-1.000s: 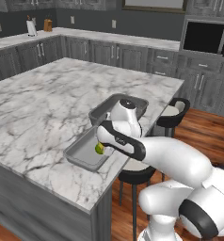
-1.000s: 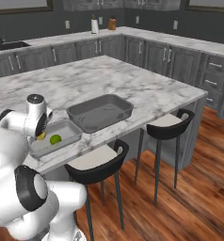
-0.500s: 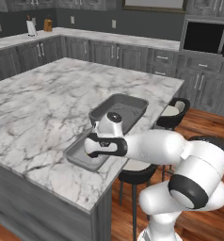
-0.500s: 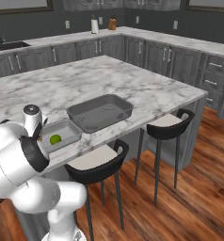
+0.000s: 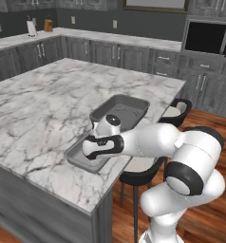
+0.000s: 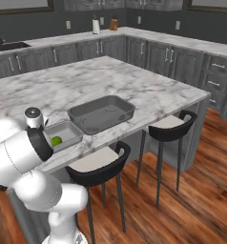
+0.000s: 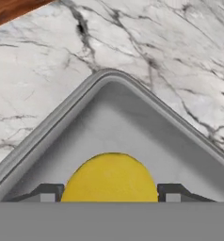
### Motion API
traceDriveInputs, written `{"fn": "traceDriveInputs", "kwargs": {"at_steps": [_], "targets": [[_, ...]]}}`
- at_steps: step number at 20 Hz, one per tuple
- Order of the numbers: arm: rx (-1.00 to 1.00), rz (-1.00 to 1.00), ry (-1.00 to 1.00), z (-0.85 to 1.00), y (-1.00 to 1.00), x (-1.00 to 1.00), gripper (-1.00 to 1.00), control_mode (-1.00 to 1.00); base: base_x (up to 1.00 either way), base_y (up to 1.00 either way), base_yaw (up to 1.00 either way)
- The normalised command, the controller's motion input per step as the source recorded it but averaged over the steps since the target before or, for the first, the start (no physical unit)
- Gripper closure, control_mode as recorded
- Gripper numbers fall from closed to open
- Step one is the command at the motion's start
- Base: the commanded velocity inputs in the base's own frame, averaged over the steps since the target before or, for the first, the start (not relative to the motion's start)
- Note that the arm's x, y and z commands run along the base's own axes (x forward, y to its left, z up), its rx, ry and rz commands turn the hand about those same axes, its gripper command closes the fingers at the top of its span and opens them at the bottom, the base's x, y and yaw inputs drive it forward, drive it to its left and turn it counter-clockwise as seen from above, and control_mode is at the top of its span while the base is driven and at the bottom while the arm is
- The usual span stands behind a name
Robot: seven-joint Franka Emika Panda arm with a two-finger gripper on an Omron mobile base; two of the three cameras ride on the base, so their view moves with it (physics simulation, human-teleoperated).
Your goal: Place the cold items (lemon and lime) from the fridge in one tupperware on the dining counter. Place the warm items (hot dog and kebab skewer) in the stove area in another tupperware.
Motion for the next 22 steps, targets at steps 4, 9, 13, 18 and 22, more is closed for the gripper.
{"fn": "traceDriveInputs", "kwargs": {"at_steps": [4, 9, 13, 18, 22], "targets": [[0.0, 0.02, -0.11, 0.0, -0.01, 0.24, -1.0, -1.0, 0.0, 0.0, 0.0], [0.08, 0.01, -0.24, 0.29, -0.32, 0.02, -1.0, -1.0, 0.0, 0.0, 0.0], [0.06, -0.04, -0.25, 0.82, -0.92, -0.29, -1.0, -1.0, 0.0, 0.0, 0.0], [0.01, -0.17, -0.09, 0.98, -1.0, -0.42, -1.0, -1.0, 0.0, 0.0, 0.0], [-0.03, -0.23, -0.01, 1.0, -1.0, -0.52, -1.0, -1.0, 0.0, 0.0, 0.0]]}}
